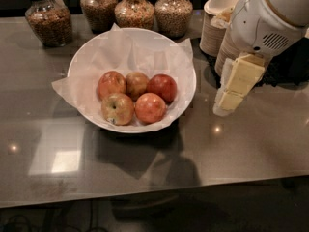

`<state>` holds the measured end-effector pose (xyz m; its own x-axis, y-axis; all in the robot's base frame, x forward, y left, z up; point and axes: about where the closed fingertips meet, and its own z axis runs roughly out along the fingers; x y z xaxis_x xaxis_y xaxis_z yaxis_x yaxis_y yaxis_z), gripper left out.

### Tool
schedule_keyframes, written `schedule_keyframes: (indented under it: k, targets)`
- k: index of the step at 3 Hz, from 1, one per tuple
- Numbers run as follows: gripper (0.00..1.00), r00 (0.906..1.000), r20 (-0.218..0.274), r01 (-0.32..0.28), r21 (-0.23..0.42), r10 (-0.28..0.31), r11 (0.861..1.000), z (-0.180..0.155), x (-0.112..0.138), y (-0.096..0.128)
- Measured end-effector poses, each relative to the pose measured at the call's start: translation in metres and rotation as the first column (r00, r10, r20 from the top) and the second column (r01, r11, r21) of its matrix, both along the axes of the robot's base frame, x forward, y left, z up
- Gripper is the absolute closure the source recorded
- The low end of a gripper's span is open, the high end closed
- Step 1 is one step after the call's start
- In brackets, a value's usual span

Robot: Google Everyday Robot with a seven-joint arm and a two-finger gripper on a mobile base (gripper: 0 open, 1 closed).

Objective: Pick apple from white bowl

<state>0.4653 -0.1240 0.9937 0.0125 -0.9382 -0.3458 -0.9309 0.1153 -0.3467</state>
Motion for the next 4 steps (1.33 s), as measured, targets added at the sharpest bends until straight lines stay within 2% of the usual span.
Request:
schedule_keyframes:
  k: [1,2,3,4]
  targets:
    - [0.0,1.0,0.0,0.0,0.0,0.0,1.0,0.0,0.0,0.0]
    - [0.0,0.9991,0.03,-0.031,0.015,0.03,0.999,0.005,0.005,0.009]
    - [0.0,0.9894,0.076,-0.13,0.083,0.124,0.988,0.009,0.026,0.042]
    - [0.0,0.9897,0.08,-0.126,0.084,0.119,0.989,0.011,0.022,0.041]
